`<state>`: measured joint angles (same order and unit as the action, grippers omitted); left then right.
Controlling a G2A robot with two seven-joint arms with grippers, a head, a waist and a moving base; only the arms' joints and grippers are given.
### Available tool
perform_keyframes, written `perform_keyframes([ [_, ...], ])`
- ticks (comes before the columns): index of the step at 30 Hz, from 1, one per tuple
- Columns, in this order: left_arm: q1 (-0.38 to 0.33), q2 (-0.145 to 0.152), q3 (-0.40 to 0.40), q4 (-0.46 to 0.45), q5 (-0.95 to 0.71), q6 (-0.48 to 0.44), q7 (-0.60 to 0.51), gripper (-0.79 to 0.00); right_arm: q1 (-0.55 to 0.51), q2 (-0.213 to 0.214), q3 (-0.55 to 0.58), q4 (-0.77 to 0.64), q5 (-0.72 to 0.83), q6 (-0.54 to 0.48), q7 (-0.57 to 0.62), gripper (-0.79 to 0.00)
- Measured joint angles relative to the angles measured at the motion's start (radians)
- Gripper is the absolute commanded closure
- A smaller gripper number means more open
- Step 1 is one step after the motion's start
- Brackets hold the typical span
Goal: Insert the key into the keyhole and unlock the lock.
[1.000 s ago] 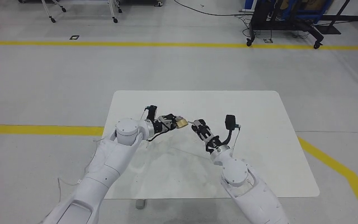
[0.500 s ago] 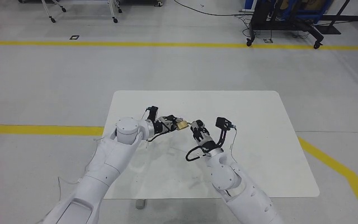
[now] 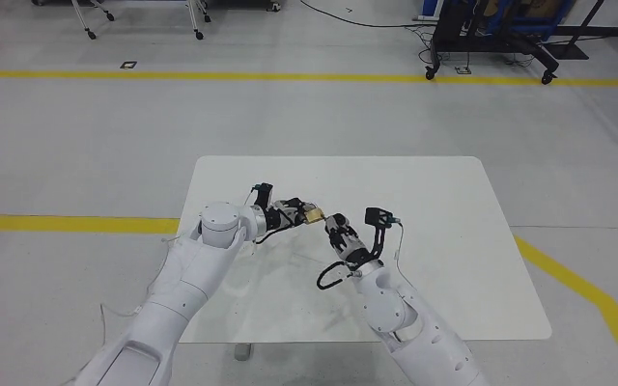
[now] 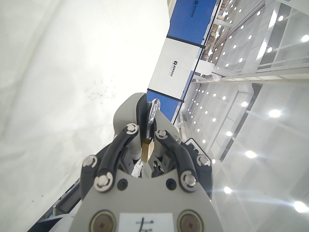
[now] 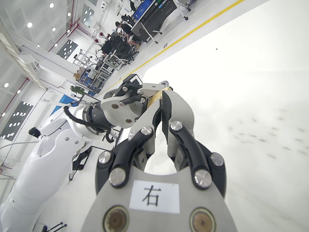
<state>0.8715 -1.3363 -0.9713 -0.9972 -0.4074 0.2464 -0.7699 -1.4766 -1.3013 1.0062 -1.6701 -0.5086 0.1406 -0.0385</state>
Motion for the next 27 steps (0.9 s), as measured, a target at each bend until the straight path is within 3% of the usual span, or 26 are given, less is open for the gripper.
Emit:
perform_keyframes([
  [9, 0.003, -0.001, -0.003, -0.003, 0.002, -0.006, 0.004, 0.000, -0.030, 0.007, 0.034, -0.021, 0.015, -0.040, 0.079, 0.000],
  [17, 0.015, 0.001, -0.019, -0.018, 0.001, -0.047, 0.017, 0.000, -0.046, 0.011, 0.144, -0.018, 0.385, -0.148, 0.277, 0.000],
  [27, 0.039, 0.006, -0.032, -0.053, 0.018, -0.067, 0.039, 0.000, -0.024, 0.003, 0.150, 0.004, 0.503, -0.107, 0.273, 0.000],
])
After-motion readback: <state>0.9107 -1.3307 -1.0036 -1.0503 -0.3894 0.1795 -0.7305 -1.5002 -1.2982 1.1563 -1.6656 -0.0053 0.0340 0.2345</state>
